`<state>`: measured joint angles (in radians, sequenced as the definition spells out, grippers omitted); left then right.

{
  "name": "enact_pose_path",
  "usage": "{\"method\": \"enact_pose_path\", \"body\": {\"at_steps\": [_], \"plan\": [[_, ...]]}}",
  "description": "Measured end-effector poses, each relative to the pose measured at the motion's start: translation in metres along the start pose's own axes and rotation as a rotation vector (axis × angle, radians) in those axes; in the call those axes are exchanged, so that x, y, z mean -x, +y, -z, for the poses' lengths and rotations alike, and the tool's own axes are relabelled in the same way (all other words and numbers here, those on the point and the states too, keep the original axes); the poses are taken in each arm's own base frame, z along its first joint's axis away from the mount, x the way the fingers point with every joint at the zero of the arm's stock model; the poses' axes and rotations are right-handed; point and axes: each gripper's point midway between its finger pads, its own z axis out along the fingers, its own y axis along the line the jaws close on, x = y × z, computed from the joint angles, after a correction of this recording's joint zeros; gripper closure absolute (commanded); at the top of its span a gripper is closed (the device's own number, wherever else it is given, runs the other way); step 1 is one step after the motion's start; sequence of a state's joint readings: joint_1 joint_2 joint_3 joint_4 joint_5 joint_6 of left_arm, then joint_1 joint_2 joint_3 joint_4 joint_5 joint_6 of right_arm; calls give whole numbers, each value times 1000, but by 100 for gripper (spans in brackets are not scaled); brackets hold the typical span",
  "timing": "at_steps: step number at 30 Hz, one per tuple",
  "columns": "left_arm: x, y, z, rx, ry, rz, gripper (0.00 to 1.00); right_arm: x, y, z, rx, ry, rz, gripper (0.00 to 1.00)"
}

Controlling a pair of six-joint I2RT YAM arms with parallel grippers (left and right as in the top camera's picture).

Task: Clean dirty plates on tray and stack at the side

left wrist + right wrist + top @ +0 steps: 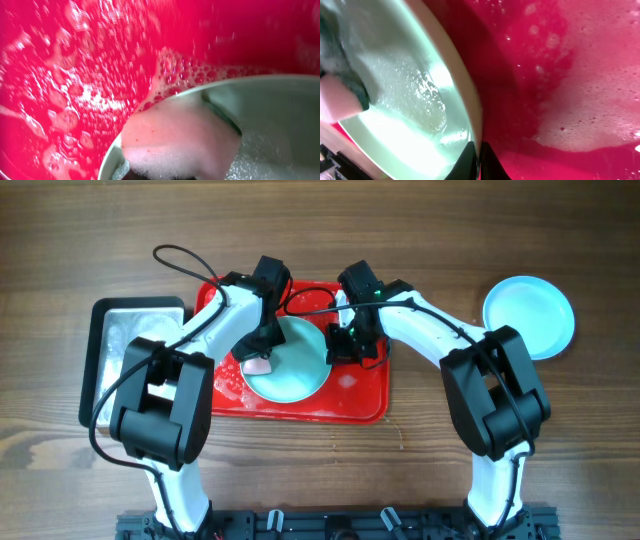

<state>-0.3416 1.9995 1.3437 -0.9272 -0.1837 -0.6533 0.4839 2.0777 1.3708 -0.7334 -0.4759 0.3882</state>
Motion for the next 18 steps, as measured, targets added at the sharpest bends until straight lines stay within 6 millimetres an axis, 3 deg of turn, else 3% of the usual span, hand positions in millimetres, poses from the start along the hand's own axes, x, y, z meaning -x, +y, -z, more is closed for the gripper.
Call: {"method": "enact_pose_path", "body": {"at_steps": [6, 11, 14, 18], "plan": [[2, -5, 0, -24, -6, -23, 96, -1, 1, 0, 5, 4, -2, 96], [0, -45, 3, -258, 31, -156, 96, 0, -11, 5, -12, 10, -35, 96], [-14, -71, 10, -407, 80, -235, 96, 0, -11, 5, -13, 8, -37, 96], [-49, -98, 20, -577, 193, -352, 96, 0, -12, 5, -16, 6, -36, 96]]}}
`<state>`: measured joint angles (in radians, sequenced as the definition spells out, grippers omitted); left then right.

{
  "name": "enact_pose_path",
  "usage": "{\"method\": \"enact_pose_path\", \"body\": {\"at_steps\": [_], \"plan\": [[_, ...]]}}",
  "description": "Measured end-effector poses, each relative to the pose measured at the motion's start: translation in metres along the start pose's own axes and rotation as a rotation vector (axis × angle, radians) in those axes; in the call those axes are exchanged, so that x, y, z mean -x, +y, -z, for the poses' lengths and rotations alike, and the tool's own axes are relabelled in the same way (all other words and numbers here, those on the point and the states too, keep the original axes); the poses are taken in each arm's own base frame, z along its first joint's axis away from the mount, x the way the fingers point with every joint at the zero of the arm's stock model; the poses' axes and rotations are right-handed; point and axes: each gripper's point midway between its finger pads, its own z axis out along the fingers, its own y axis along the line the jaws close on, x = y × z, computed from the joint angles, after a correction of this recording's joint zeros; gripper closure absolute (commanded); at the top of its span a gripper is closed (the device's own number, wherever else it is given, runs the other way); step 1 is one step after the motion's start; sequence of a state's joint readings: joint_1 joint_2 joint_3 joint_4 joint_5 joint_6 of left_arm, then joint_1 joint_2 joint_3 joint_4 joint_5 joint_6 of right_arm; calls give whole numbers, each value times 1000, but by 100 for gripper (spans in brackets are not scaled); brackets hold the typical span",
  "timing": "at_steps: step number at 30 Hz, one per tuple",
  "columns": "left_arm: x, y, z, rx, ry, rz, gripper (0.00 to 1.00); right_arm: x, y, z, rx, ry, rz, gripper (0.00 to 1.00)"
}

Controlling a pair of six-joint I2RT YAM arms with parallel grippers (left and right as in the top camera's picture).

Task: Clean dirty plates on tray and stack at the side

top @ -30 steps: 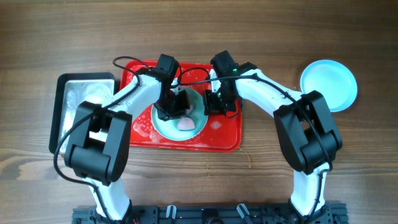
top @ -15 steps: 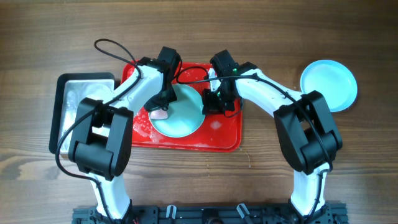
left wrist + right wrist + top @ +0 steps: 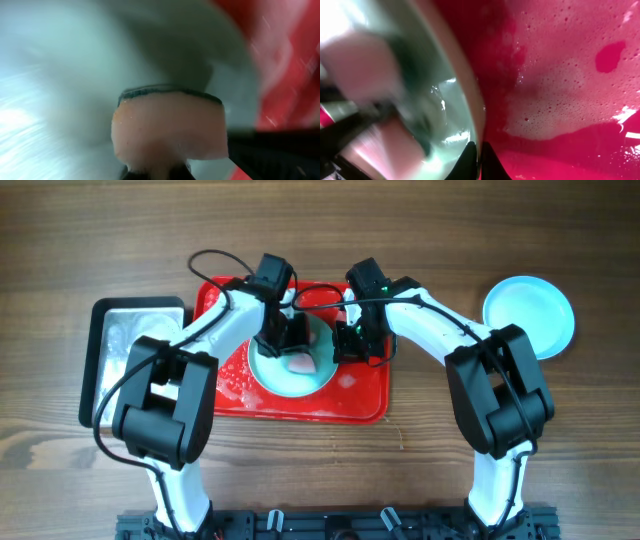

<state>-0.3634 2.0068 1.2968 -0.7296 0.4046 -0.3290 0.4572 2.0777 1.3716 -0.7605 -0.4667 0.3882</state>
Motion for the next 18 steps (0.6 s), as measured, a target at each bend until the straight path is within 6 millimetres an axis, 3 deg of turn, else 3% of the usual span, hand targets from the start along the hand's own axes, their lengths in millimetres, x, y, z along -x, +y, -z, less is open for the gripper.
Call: {"method": "enact_pose_path", "body": {"at_steps": [4, 7, 9, 14, 15, 18], "plan": [[-17, -12, -3, -94, 84, -4, 96, 0, 0, 0, -5, -3, 2, 96], [-29, -5, 4, -85, 145, 44, 96, 0, 0, 0, -6, -3, 3, 96], [-27, 3, 18, -61, 142, 79, 96, 0, 0, -1, -7, -3, 4, 96], [3, 21, 93, 50, -62, 144, 96, 1, 0, -1, -5, -6, 6, 96], [10, 25, 118, 75, -141, 156, 96, 2, 0, 0, -4, -9, 7, 96], [14, 39, 168, 147, -287, 206, 96, 6, -1, 2, -9, -27, 16, 96]]}}
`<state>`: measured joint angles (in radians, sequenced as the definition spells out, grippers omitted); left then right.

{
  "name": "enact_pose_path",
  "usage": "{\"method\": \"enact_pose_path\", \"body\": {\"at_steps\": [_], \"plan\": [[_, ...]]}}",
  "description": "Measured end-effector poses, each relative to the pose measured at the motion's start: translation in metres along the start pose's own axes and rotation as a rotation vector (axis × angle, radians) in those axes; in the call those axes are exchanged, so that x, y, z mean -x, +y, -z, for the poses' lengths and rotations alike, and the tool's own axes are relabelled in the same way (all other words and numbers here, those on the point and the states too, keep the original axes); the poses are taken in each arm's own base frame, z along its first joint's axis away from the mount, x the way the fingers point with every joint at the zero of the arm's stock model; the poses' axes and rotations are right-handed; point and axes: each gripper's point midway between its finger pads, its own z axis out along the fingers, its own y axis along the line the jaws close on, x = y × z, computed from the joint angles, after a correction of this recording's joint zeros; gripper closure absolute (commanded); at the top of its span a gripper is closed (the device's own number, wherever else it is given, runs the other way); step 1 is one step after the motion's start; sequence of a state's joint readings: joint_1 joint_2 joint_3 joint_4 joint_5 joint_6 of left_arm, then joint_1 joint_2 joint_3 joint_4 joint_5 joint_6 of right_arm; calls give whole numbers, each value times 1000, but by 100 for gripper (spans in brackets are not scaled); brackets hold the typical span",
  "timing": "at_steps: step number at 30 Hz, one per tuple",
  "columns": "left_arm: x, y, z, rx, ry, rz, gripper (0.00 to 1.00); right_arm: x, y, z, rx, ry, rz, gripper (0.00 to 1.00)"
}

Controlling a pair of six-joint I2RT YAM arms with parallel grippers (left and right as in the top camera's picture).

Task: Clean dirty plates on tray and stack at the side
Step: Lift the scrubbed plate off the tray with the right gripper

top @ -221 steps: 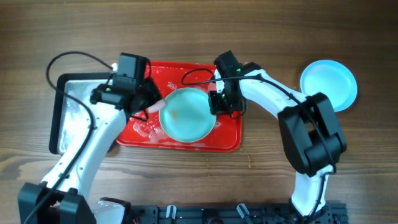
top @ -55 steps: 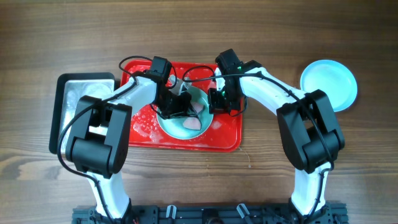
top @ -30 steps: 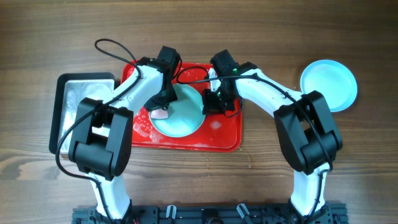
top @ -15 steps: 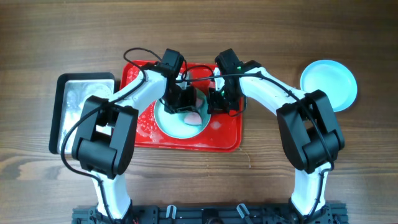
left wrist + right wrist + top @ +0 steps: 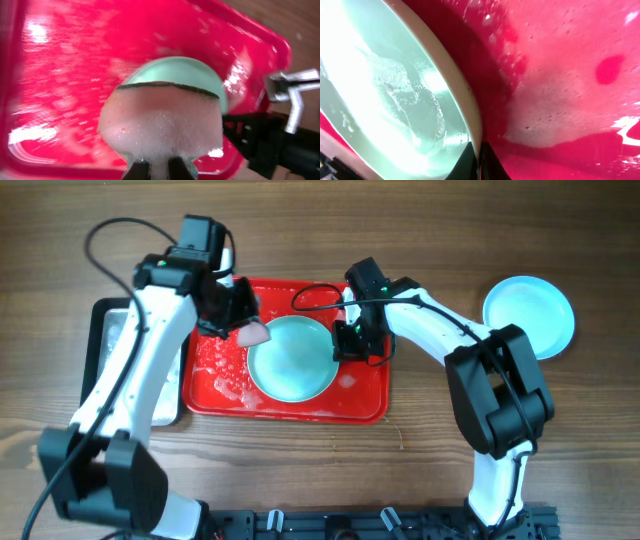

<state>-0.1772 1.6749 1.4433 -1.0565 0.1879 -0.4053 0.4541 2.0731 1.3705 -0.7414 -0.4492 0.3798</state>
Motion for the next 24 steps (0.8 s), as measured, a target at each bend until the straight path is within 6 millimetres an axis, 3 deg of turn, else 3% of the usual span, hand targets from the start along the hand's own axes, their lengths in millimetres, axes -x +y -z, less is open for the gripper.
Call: {"method": "enact_pose_path", "body": {"at_steps": [3, 6, 9, 13, 16, 19, 22, 24], "plan": [[-1, 19, 6, 87, -13, 38, 96, 5, -12, 20, -64, -58, -5, 96], [1, 29, 6, 137, -26, 50, 96, 16, -12, 78, -145, -219, 20, 96], [2, 33, 7, 160, -38, 67, 96, 18, -8, 151, -251, -427, 50, 96], [3, 34, 7, 169, -44, 74, 96, 9, -23, 213, -463, -612, 43, 96], [4, 35, 7, 171, -47, 74, 96, 2, -22, 233, -644, -699, 81, 96], [4, 35, 7, 171, -47, 74, 96, -1, 3, 243, -797, -828, 155, 96], [5, 35, 7, 174, -51, 74, 96, -9, 26, 243, -918, -947, 210, 96], [6, 38, 8, 189, -58, 74, 96, -12, 29, 235, -1024, -992, 242, 96]]}}
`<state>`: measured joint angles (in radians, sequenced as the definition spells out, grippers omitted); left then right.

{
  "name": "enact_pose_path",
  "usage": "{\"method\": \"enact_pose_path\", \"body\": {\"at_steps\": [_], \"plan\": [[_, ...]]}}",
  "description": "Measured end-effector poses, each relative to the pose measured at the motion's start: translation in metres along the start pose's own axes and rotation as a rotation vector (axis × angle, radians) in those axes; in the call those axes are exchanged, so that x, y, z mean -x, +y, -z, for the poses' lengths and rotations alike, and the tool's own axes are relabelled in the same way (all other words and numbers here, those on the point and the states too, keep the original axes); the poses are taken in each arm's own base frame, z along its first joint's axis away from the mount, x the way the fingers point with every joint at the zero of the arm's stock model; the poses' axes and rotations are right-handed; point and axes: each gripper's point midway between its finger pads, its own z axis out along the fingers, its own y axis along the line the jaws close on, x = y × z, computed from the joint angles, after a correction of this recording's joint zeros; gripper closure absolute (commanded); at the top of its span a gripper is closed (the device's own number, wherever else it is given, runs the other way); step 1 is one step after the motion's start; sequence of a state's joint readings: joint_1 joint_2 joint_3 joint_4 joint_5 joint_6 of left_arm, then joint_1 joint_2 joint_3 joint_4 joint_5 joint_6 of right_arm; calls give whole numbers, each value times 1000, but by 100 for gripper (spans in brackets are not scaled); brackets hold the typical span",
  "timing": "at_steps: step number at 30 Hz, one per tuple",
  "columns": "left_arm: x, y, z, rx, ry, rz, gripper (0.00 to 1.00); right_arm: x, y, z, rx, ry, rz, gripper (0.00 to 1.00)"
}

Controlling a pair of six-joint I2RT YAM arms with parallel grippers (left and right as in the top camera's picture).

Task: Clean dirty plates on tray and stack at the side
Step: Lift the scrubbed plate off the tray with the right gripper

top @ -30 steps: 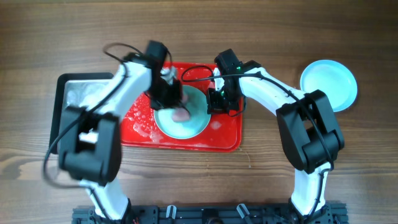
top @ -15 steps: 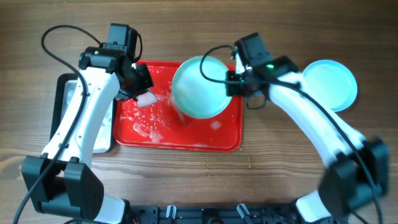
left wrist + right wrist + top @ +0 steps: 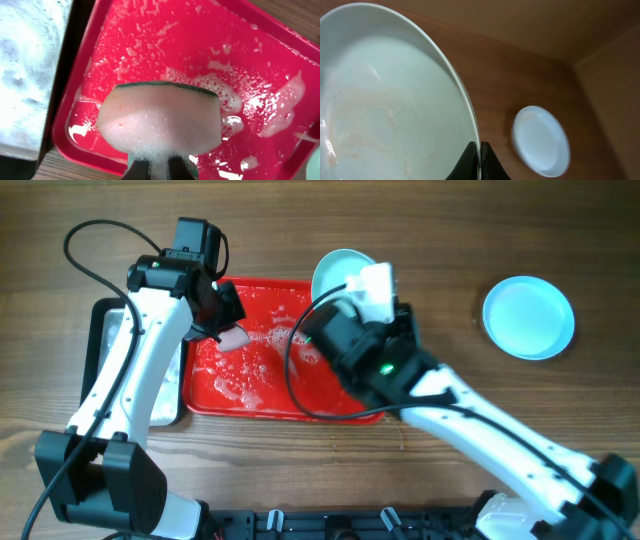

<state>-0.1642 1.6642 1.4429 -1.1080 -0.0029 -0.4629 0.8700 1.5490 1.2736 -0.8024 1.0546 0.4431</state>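
Note:
The soapy red tray [image 3: 262, 395] lies on the table with no plate on it. My right gripper [image 3: 479, 150] is shut on the rim of a pale green plate [image 3: 390, 100], held tilted in the air above the tray's far edge [image 3: 338, 270]. A faint orange smear shows on the plate's face. My left gripper [image 3: 159, 167] is shut on a foamy pink sponge [image 3: 160, 120] with a green scrub side, hovering over the tray's left part [image 3: 232, 337]. A light blue plate [image 3: 529, 317] rests on the table at the right [image 3: 541, 141].
A black bin of soapy water [image 3: 125, 330] stands against the tray's left side [image 3: 27, 75]. Foam patches [image 3: 210, 90] lie on the tray floor. Arm cables loop over the far left of the table.
The right arm has lifted the green plate off the tray; it now hangs tilted above the tray's far edge. My left gripper with the sponge stays over the tray's left part.
The left gripper held the sponge at the green plate's left rim while the right gripper pinched its right rim. Then the sponge was on the plate's middle. Then it was off the plate, over the tray's left. Now the plate is up in the air.

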Motion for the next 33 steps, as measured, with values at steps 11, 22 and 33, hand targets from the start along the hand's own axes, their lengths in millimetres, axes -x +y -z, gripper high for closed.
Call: {"method": "enact_pose_path", "body": {"at_steps": [11, 22, 33], "plan": [[2, 4, 0, 23, -14, 4, 96, -26, 26, -11, -312, -140, 262, 96], [3, 4, 0, 23, -14, 7, 96, -26, 29, -12, -296, -138, 243, 96], [3, 4, 0, 21, -17, 7, 96, -34, 37, -15, -246, -100, 278, 96]]}}
